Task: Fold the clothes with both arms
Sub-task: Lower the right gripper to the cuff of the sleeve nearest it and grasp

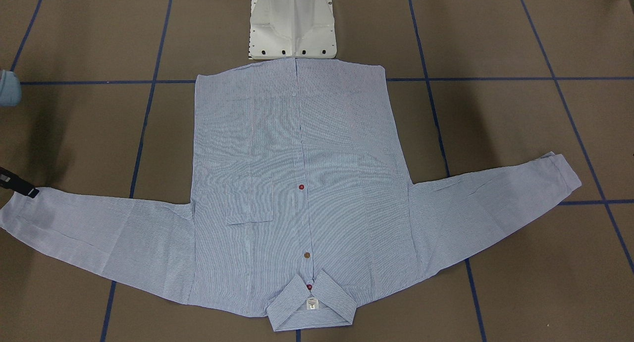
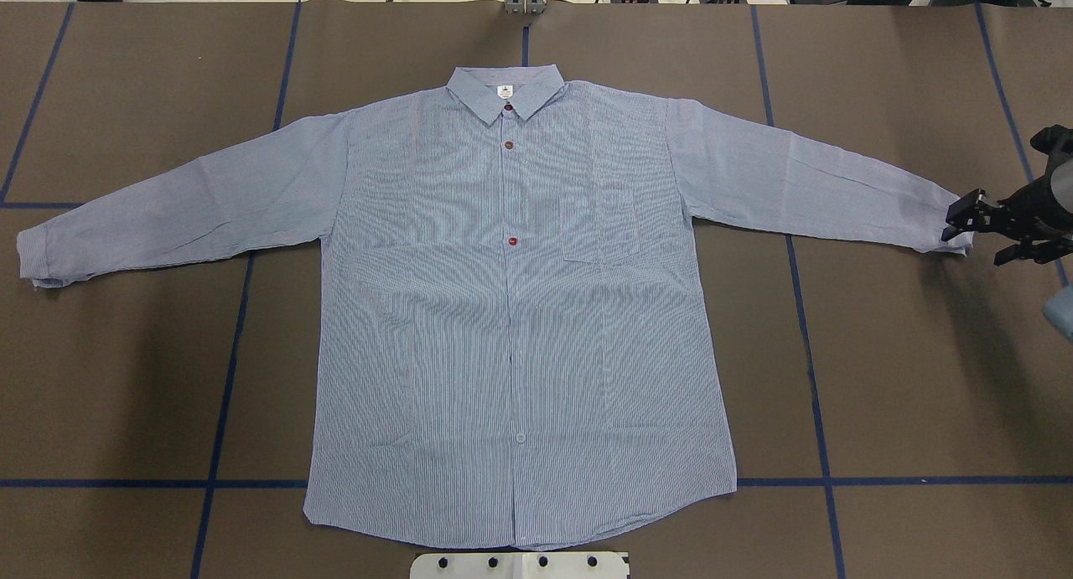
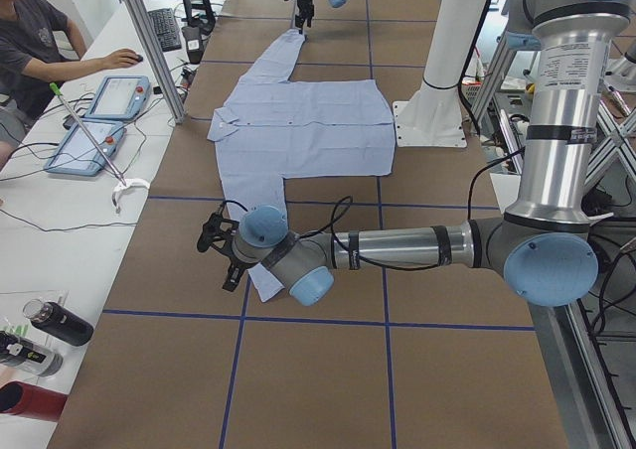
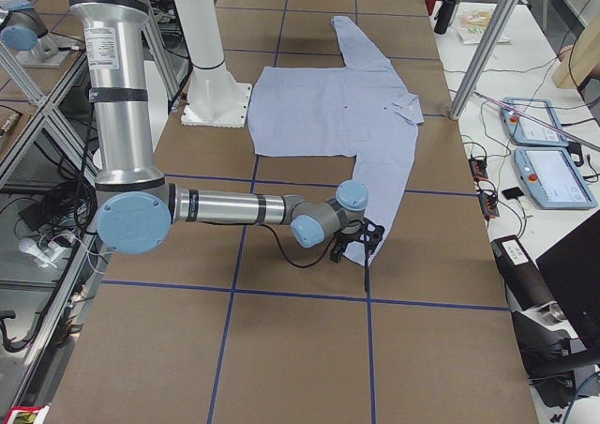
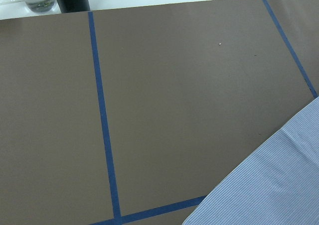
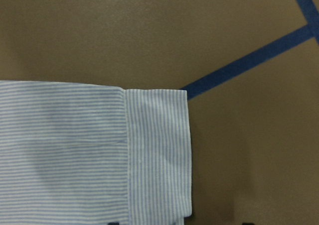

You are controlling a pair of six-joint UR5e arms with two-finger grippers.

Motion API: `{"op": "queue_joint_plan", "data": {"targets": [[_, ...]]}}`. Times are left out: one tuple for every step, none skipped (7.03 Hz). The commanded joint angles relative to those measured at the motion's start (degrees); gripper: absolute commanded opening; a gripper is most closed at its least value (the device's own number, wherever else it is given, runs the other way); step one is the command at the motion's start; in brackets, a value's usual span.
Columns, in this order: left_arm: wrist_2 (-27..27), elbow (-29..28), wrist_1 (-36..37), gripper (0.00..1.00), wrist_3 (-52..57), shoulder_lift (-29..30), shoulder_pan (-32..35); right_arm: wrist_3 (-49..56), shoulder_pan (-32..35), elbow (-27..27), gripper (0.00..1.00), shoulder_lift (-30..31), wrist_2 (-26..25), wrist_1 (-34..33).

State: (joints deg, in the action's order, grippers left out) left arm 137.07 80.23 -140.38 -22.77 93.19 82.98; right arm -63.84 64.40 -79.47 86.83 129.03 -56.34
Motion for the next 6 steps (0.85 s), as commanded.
{"op": "queue_joint_plan", "data": {"targets": [[-0.2, 0.5, 0.0, 0.99, 0.2, 0.0, -0.4, -2.7, 0.4, 0.2, 0.70, 0.1, 0.1, 0.0], [-0.2, 0.5, 0.0, 0.99, 0.2, 0.0, -0.4, -3.4, 0.4, 0.2, 0.70, -0.3, 0.1, 0.1], [-0.3, 0.6, 0.1, 0.99, 0.2, 0.0, -0.4, -4.3, 0.3, 0.2, 0.70, -0.5, 0.1, 0.1], [-0.5, 0.6, 0.1, 0.99, 0.2, 0.0, -0.4, -7.6, 0.4, 0.3, 0.70, -0.6, 0.0, 2.3], [-0.6, 0.8, 0.1, 0.99, 0.2, 0.0, -0.4, -9.9, 0.3, 1.5, 0.71, -0.6, 0.1, 5.0], [-0.7, 1.0, 0.1, 0.99, 0.2, 0.0, -0.4, -9.9, 0.3, 2.8, 0.71, -0.7, 0.1, 6.3]]}}
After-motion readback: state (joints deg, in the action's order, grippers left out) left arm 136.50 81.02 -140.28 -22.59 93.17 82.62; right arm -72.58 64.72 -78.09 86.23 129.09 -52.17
